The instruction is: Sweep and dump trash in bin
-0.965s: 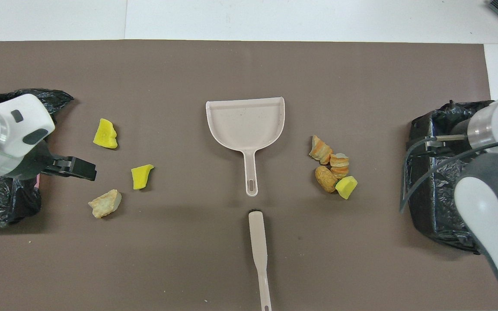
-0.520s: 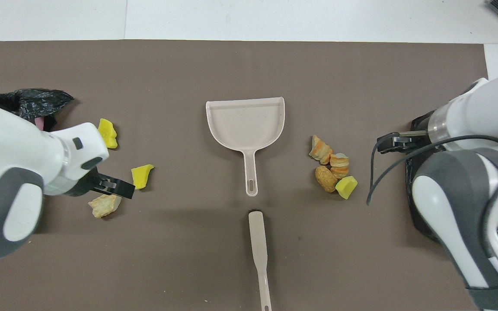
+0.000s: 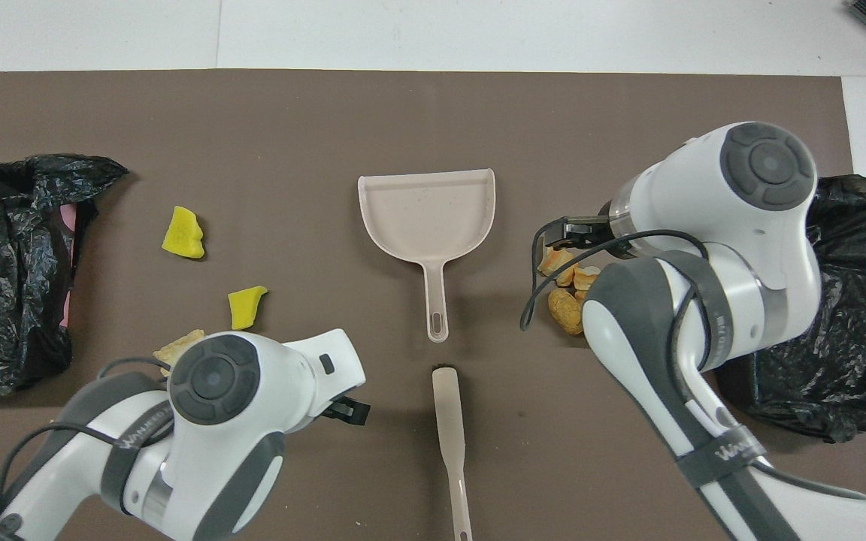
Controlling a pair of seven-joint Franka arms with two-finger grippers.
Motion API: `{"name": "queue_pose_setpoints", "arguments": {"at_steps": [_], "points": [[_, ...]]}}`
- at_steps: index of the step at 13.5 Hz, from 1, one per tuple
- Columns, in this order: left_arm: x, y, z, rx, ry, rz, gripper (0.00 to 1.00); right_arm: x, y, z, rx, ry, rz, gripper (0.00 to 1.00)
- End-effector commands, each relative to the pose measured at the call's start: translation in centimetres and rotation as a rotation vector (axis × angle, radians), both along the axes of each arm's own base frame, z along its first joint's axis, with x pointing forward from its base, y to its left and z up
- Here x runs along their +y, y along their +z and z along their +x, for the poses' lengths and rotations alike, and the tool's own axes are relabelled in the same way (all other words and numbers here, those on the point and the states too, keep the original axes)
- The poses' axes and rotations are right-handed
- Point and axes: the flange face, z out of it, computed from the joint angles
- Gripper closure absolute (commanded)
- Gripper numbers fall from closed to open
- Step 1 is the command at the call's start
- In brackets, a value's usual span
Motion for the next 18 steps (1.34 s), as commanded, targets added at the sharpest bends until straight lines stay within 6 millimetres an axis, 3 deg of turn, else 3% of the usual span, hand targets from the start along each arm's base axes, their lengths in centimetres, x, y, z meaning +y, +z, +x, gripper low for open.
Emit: {"name": "queue_pose_setpoints", "arguments": {"at_steps": [1,3,7,8,9,10,11,15,17,18], "points": [[-3.8,-0.9,-4.4,-0.009,0.098,-0.027,0.0,3.1,-1.6,1.3,0.011,-0.048,0.014,0.0],[-6.9,-2.3,-7.3,-0.014,0.14,-0.041,0.0,5.7,-2.4,1.1,0.025,-0.093,0.02,0.0],[-10.7,-5.2,-12.2,0.003,0.176,-0.021,0.0,7.0,-3.0,0.9,0.06,-0.122,0.088,0.0],[-10.8,-5.4,-12.3,0.004,0.174,-0.018,0.11,8.3,-3.5,0.3,0.074,-0.113,0.098,0.0],[-11.0,-5.2,-12.1,0.002,0.176,-0.022,0.36,11.0,-4.8,-1.0,0.087,-0.063,0.075,0.0],[-11.1,-5.1,-11.4,0.002,0.182,-0.019,0.48,13.1,-6.1,-2.0,0.1,-0.029,0.064,0.0],[-11.2,-4.8,-11.1,0.001,0.181,-0.023,0.55,13.4,-6.8,-2.0,0.093,-0.014,0.051,0.0],[-10.9,-4.1,-10.7,0.02,0.182,0.022,1.0,14.2,-8.5,-2.0,0.066,0.02,0.041,0.0],[-10.1,-4.3,-9.7,0.019,0.189,0.046,1.0,14.0,-9.2,-2.4,0.086,0.027,0.034,0.03],[-9.9,-4.2,-9.7,0.023,0.188,0.059,1.0,13.9,-9.7,-2.9,0.107,0.059,0.026,0.12]]}}
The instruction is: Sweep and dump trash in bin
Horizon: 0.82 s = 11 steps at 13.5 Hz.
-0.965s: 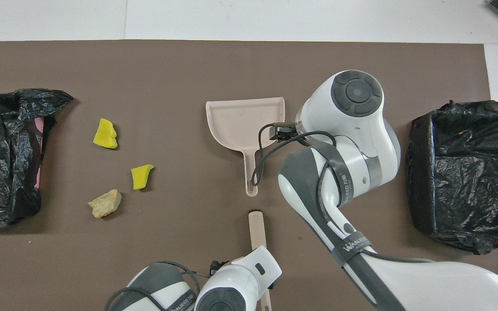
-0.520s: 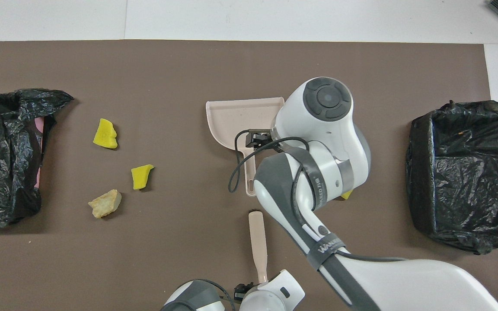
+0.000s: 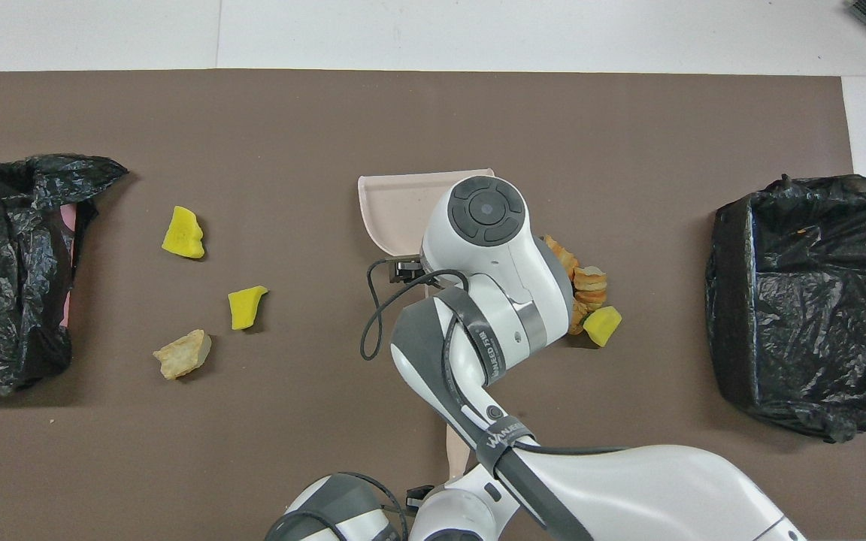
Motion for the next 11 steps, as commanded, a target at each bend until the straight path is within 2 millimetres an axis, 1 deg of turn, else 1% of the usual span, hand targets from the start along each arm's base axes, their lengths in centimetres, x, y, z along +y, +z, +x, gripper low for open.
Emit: {"name": "queue_pose_setpoints", "arguments": {"at_steps": [1,2,3,4,5,6,8,9,10,11], "points": [[1.1,0.8,1.2,0.012,0.012,0.04,1.0,-0.1,-0.6,-0.6,0.025,0.049,-0.005,0.22],[2.0,1.5,2.2,0.019,0.034,0.048,1.0,-0.2,-0.7,-0.9,0.04,0.056,-0.01,0.35],[2.7,2.0,2.6,0.029,0.047,0.061,1.0,-0.3,-0.8,-1.1,0.054,0.062,-0.017,0.51],[3.5,2.2,3.2,0.037,0.064,0.071,1.0,-0.2,-0.8,-1.1,0.057,0.062,-0.017,0.76],[4.2,2.0,3.8,0.033,0.071,0.087,1.0,-0.4,-0.6,-1.0,0.076,0.052,-0.012,1.0],[5.0,1.9,4.6,0.031,0.087,0.096,1.0,-0.9,-0.2,-0.6,0.09,0.029,0.005,1.0],[6.3,1.8,5.9,0.035,0.11,0.123,1.0,-1.7,-0.1,0.0,0.089,0.044,0.015,1.0],[7.3,2.0,6.8,0.038,0.13,0.138,1.0,-1.9,0.1,0.1,0.073,0.132,0.036,1.0],[7.8,1.9,7.3,0.035,0.135,0.151,1.0,-2.4,1.4,0.2,0.052,0.219,0.056,1.0],[8.8,1.6,8.5,0.028,0.157,0.163,1.0,-4.0,2.6,0.8,0.028,0.273,0.064,1.0]]}}
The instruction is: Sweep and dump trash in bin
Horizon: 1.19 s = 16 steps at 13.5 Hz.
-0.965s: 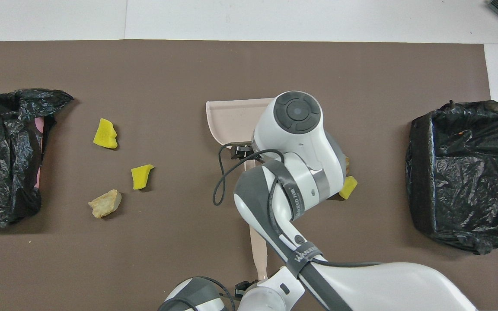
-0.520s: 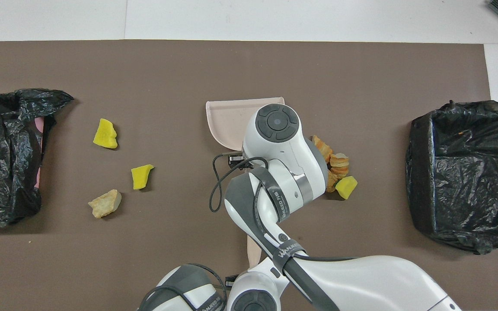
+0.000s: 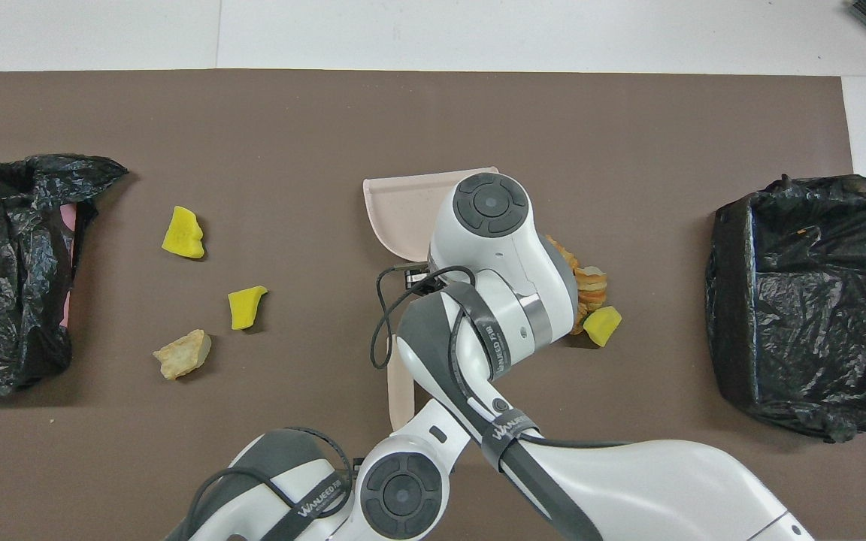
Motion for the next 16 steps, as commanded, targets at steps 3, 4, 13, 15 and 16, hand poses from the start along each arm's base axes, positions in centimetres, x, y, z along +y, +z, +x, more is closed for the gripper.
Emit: {"name": "queue_pose_setpoints", "arguments": {"at_steps": [3,4,13,15,16], "points": [[5.2,1.2,4.8,-0.042,0.09,0.037,1.0,-6.9,6.5,0.7,-0.039,0.284,0.077,1.0],[6.4,1.6,6.0,-0.048,0.119,0.044,1.0,-8.9,7.8,0.8,-0.031,0.338,0.077,1.0],[18.9,4.9,15.1,-0.08,0.34,0.178,1.0,-6.4,5.9,-3.7,0.057,0.905,-0.029,1.0],[22.8,4.4,15.0,0.0,0.408,0.25,1.0,-4.0,4.2,-4.4,0.065,0.937,-0.028,1.0],[24.0,4.2,14.8,0.034,0.431,0.274,1.0,-2.7,3.3,-4.9,0.072,0.954,-0.023,1.0]]}}
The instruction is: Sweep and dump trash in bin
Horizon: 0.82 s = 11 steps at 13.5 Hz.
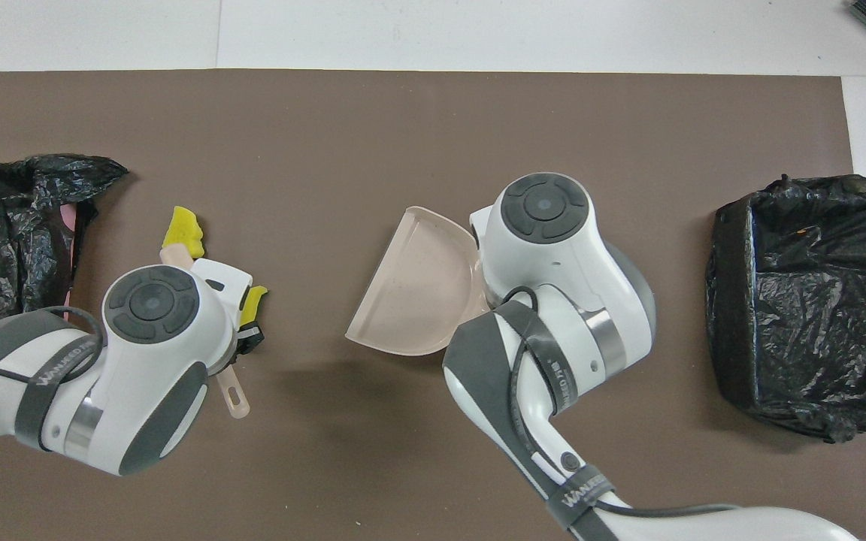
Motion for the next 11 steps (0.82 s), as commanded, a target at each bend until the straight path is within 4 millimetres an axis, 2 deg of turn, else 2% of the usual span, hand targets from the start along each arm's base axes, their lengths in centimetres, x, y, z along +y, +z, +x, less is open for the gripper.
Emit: {"name": "queue_pose_setpoints", "arguments": {"at_steps": [1,2,4,5,6,7,9,11], "points": [[3.2,0.3,-1.2,0.073,0.067,0.062,1.0,2.7,-1.9,-1.0,-0.005,0.055,0.003,1.0],[4.0,-0.1,-2.1,0.099,0.087,0.074,1.0,3.7,-1.9,-1.5,-0.01,0.057,0.002,1.0],[6.1,-1.0,-4.3,0.115,0.158,0.089,1.0,4.2,-2.1,-1.8,-0.005,0.051,0.006,1.0],[7.1,-1.4,-4.8,0.123,0.177,0.074,1.0,5.3,-2.2,-2.5,-0.006,0.045,0.011,1.0],[7.1,-1.8,-5.1,0.117,0.187,0.043,1.0,7.1,-3.1,-3.7,-0.013,0.035,0.006,1.0],[6.8,-2.2,-5.1,0.107,0.181,0.008,1.0,7.6,-3.9,-4.2,-0.017,0.028,0.004,1.0],[5.9,-3.7,-5.9,0.103,0.157,-0.018,1.0,7.1,-4.2,-4.1,-0.012,0.023,-0.002,1.0],[3.1,-3.8,-6.0,0.069,0.124,-0.082,1.0,6.6,-4.5,-3.9,-0.008,0.014,-0.005,1.0]]}}
